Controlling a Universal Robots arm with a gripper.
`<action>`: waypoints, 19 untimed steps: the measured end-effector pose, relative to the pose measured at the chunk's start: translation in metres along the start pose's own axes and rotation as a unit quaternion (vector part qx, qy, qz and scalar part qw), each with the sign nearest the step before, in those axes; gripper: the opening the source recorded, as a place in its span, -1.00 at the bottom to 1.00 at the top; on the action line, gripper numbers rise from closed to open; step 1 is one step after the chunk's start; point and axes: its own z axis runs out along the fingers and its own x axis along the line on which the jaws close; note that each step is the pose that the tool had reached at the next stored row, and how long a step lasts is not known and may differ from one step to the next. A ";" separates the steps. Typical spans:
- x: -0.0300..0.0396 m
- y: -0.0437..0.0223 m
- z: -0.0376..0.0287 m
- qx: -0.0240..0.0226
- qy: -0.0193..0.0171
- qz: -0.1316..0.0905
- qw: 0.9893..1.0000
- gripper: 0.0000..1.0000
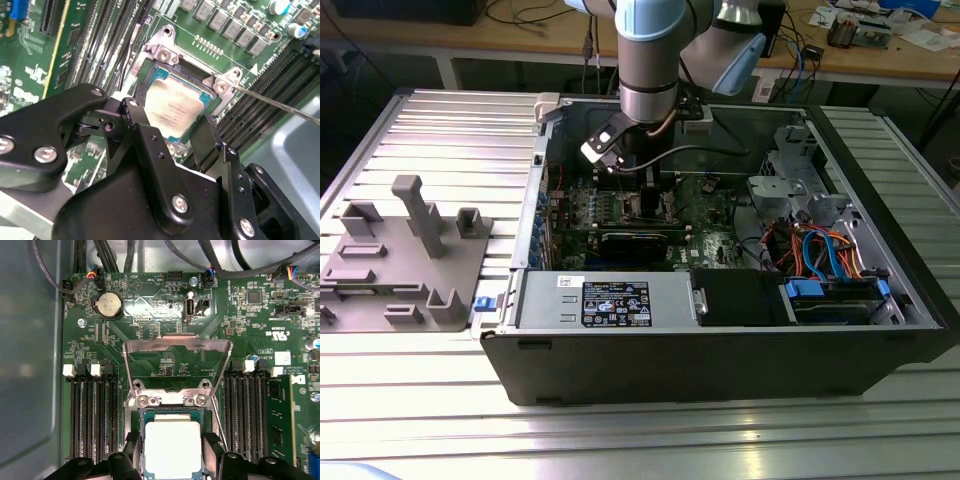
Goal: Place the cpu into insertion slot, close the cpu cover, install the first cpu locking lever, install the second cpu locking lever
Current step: 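Place the cpu into insertion slot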
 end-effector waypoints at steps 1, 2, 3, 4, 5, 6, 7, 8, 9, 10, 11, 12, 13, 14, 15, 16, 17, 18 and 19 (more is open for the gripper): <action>-0.0001 0.0003 -0.0040 0.000 0.000 0.000 1.000 0.23; -0.0002 0.0005 -0.0069 0.000 0.000 0.000 1.000 0.23; -0.0002 0.0007 -0.0095 0.000 0.000 0.000 1.000 0.23; -0.0001 0.0009 -0.0102 0.000 -0.001 0.000 1.000 0.23; -0.0001 0.0009 -0.0104 0.000 -0.001 0.000 1.000 0.21; -0.0001 0.0012 -0.0104 0.000 -0.002 0.000 1.000 0.07; -0.0001 0.0031 -0.0103 0.003 -0.003 0.000 1.000 -0.06; 0.0000 0.0067 -0.0100 0.008 -0.005 -0.001 1.000 -0.18; 0.0000 0.0095 -0.0098 0.012 -0.006 -0.001 1.000 -0.30; 0.0000 0.0126 -0.0095 0.016 -0.008 -0.001 1.000 -0.42; 0.0001 0.0129 -0.0095 0.017 -0.009 -0.002 1.000 -0.54; 0.0000 0.0129 -0.0095 0.017 -0.010 -0.003 1.000 -0.54; 0.0000 0.0128 -0.0095 0.017 -0.011 -0.007 1.000 -0.66; 0.0000 0.0125 -0.0097 0.017 -0.013 -0.013 1.000 -0.79; 0.0000 0.0123 -0.0099 0.017 -0.014 -0.017 1.000 -0.79; 0.0000 0.0123 -0.0103 0.017 -0.014 -0.021 1.000 -0.79; 0.0000 0.0124 -0.0110 0.017 -0.014 -0.026 0.999 -0.79; 0.0000 0.0124 -0.0117 0.016 -0.013 -0.029 0.999 -0.79; 0.0000 0.0125 -0.0125 0.016 -0.013 -0.031 0.999 -0.79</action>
